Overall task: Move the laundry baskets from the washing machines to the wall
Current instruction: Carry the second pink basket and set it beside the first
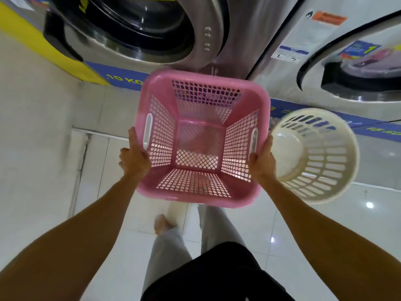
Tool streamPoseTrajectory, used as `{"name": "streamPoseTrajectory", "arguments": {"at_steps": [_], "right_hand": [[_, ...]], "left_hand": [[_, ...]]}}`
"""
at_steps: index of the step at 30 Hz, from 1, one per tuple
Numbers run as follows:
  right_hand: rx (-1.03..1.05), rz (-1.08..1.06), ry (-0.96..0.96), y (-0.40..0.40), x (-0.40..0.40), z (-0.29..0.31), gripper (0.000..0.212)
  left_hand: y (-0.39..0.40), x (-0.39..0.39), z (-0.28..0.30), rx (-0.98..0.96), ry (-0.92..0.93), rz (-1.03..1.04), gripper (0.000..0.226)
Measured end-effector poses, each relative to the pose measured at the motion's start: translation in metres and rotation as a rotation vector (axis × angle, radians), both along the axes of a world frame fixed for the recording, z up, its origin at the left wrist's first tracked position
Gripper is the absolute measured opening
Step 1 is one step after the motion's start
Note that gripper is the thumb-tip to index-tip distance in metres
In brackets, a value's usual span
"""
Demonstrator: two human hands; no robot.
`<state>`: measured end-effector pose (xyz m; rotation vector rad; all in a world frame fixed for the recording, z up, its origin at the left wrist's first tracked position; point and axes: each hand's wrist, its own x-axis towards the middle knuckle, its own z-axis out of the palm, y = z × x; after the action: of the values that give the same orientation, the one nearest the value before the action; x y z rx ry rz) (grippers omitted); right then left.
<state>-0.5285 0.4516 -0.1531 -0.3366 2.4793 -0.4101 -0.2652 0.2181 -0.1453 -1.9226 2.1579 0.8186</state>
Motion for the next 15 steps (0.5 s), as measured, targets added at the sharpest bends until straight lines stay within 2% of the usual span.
{"name": "streamPoseTrajectory", "arguments": {"at_steps": [4, 8, 12, 15], "right_hand": [[-0.013, 0.143, 0.021, 0.0, -0.006, 0.013, 0.079], [-0.03, 0.307, 0.022, -0.005, 0.003, 0.033, 0.081], [-0.073, 0.439, 0.031, -0.026, 0.016, 0.051, 0.078], [-0.083, 0.572, -0.002, -0.041, 0.034, 0.053, 0.084]], "left_hand": [[0.004, 0.01, 0.023, 0.041, -0.04, 0.011, 0.073], [0.031, 0.04, 0.046, 0.068, -0.116, 0.042, 0.079], [0.065, 0.086, 0.062, 0.043, -0.04, 0.18, 0.086], [0.093, 0.129, 0.067, 0.066, 0.016, 0.305, 0.091]]}}
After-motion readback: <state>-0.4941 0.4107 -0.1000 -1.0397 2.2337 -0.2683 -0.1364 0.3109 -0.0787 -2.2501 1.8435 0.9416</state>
